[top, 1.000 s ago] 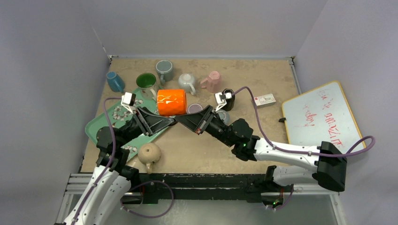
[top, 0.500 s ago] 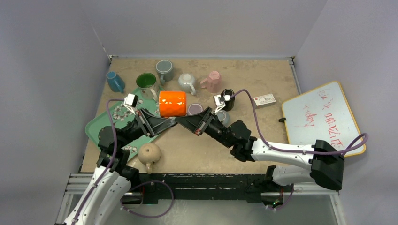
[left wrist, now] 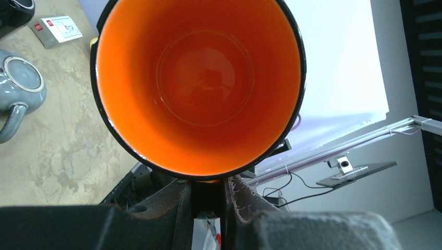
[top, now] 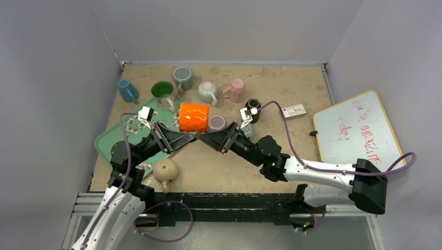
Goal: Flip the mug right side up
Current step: Turn over the cup at the center of the board, then place the cup on the tray.
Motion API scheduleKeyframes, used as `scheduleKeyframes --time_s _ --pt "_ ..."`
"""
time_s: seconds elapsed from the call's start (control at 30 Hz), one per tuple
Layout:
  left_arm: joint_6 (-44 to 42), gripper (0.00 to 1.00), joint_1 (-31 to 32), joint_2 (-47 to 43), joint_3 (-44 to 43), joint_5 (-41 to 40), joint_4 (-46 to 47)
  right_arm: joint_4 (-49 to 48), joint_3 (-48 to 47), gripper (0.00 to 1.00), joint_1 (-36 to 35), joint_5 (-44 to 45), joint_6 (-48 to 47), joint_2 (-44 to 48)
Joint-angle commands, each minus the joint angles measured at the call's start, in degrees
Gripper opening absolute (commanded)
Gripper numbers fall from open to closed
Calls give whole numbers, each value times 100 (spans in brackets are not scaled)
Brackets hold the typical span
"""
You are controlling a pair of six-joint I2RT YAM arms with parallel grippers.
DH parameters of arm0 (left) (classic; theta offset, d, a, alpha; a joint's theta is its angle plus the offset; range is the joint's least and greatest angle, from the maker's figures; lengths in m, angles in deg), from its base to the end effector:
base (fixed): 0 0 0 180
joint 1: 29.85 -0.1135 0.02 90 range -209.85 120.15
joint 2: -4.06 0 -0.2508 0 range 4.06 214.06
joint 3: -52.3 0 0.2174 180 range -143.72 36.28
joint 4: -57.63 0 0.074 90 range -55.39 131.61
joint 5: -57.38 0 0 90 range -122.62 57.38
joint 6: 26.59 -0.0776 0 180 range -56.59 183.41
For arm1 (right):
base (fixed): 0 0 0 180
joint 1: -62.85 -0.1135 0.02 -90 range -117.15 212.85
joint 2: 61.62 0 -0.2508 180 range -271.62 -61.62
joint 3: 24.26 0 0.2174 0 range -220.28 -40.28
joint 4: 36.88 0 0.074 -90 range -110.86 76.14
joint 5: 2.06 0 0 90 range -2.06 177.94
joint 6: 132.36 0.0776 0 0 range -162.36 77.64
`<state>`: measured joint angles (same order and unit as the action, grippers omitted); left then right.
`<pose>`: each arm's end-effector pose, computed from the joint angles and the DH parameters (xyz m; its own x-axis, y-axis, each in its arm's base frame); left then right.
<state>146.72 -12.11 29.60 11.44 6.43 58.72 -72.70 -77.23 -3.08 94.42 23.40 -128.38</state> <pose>0.1110 -0.0868 0.3170 -0.7753 -0.5618 -0.2885 0.3619 -0.0208 -0.9320 0.1190 0.2450 0.3488 -0.7255 0.5972 -0.3420 -0.4944 -0.1067 0.8626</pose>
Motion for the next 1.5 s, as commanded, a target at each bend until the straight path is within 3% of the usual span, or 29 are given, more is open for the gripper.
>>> scheduleKeyframes --time_s 0.0,0.23,0.47,0.63,0.77,1.07,1.23,1.47 --pt "-247 0 -71 -97 56 -528 472 -168 1 42 25 19 -99 199" --pt "-390 0 -69 -141 150 -684 426 -45 31 47 123 47 -81 147" --pt "-855 0 -69 -222 182 -933 16 65 85 60 169 -13 -63 183" --pt "-1360 0 -73 -303 73 -1281 -456 178 100 76 173 -125 -158 374" --pt "-1864 0 -69 -277 -184 -1656 -1085 536 53 98 169 -212 -323 581" --pt "-3213 0 -73 104 -1126 -3346 -3203 1113 306 99 173 -197 -508 1199" --pt "-3614 0 -69 572 -1591 -4370 -3830 1483 414 99 173 -33 -650 1682" --pt "-4401 0 -69 1774 -2435 -4908 -4520 2023 527 99 173 150 -905 2423"
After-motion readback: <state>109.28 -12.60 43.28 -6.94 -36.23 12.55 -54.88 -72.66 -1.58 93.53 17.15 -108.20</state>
